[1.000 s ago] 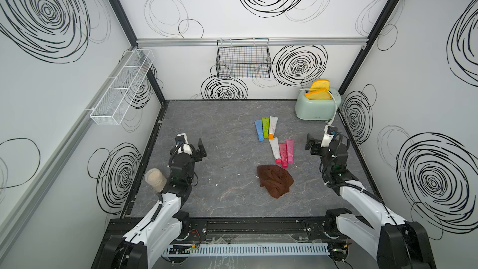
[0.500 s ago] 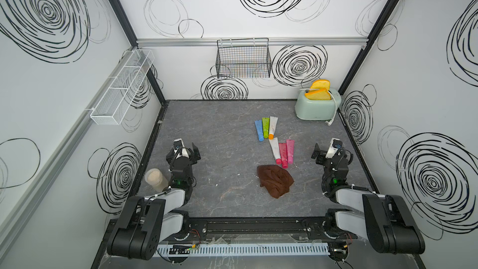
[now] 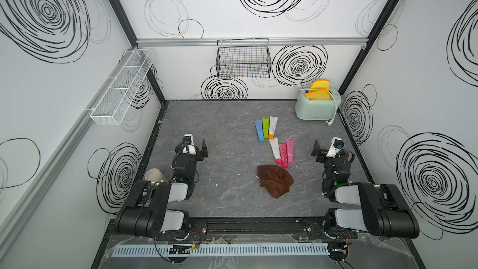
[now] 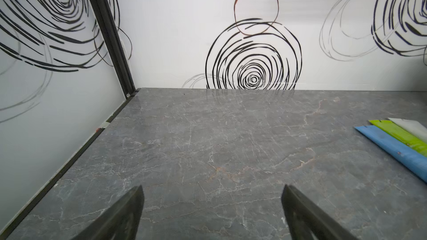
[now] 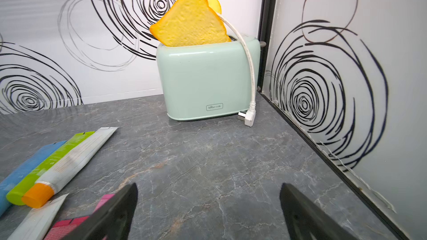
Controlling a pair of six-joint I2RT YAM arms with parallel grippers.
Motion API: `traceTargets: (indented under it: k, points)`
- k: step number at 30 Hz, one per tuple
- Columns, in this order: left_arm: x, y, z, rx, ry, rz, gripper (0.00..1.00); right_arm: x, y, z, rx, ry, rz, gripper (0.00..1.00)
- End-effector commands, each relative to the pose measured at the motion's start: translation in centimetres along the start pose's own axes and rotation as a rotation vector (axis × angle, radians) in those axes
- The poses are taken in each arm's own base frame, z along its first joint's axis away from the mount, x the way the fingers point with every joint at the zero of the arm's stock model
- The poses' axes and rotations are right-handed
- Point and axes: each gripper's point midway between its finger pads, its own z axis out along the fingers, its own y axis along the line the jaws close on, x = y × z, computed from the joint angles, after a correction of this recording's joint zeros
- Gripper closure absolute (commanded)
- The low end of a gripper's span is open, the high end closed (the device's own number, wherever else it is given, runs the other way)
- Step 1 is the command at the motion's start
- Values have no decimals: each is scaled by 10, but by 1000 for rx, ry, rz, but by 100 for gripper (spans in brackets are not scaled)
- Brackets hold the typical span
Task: Wipe the surface of the toothpaste tube
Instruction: Reset both arms
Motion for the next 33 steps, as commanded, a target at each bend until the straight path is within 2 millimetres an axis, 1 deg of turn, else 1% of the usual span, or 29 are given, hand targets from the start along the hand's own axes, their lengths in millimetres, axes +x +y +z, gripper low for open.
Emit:
traceTargets:
  k: [1,5,7,10,12,16,21,23,24,33]
  points:
    - [-22,-13,-1,76,-118,34,2,-14,6,-2,-26,-57,-16,1]
    - [-23,-16,-6,86,-127,44,2,-12,17,0,-81,-49,-49,1]
    - [-24,-16,-7,80,-129,47,3,-12,19,0,-82,-46,-59,1]
    - [-24,-19,-8,85,-132,64,2,-8,24,7,-96,-24,-75,1]
    - [-23,-19,-7,82,-129,64,2,-2,23,15,-81,3,-79,1]
    - [-20,-16,2,77,-94,50,2,12,13,32,-18,55,-57,1]
    - [-20,-15,4,81,-88,45,3,13,8,30,2,49,-47,1]
    - [-18,-6,9,24,-67,20,3,13,10,30,-1,47,-51,1]
    - [-19,-5,9,26,-73,14,2,13,11,30,1,49,-56,1]
    - [-18,-7,11,39,-65,22,2,13,13,30,-6,49,-63,1]
